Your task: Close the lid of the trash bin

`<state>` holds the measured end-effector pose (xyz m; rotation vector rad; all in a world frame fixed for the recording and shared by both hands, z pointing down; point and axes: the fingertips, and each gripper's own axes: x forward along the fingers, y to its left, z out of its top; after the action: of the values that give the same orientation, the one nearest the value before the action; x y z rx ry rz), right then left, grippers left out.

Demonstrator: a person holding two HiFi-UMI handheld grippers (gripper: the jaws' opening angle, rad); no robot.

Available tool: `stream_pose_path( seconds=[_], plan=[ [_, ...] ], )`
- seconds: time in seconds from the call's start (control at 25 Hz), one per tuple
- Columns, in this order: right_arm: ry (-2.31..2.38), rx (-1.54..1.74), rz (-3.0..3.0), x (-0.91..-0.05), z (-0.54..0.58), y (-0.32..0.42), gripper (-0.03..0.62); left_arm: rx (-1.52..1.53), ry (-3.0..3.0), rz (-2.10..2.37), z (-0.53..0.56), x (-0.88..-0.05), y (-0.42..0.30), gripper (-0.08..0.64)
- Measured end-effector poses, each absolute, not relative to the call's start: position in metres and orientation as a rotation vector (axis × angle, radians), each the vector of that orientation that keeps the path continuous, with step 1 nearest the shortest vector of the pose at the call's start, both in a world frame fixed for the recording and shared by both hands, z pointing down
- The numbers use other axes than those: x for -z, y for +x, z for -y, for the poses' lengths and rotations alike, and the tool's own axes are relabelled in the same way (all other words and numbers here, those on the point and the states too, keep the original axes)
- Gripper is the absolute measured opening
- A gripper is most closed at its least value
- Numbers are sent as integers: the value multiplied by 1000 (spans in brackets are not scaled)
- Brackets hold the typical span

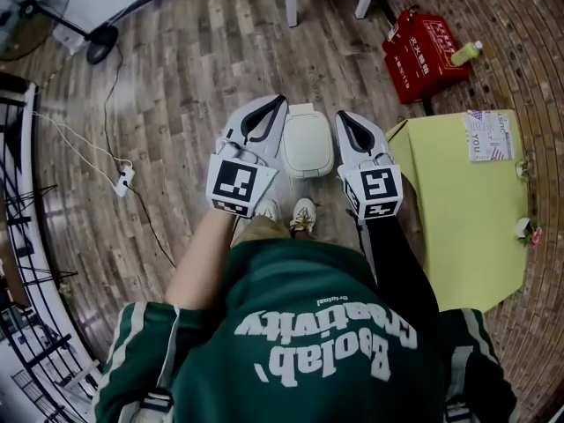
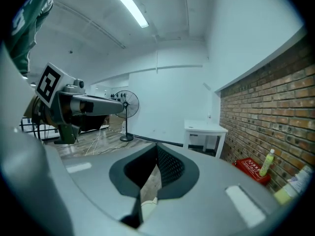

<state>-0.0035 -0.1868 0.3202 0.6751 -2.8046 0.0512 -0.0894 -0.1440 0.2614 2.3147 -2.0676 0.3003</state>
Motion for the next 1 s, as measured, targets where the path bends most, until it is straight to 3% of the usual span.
stream_pose_path(
  seconds=[1.0],
  plan=[
    [776, 70, 2840, -274, 202, 24, 11, -263, 2331, 2125, 147, -232, -74, 4]
  ],
)
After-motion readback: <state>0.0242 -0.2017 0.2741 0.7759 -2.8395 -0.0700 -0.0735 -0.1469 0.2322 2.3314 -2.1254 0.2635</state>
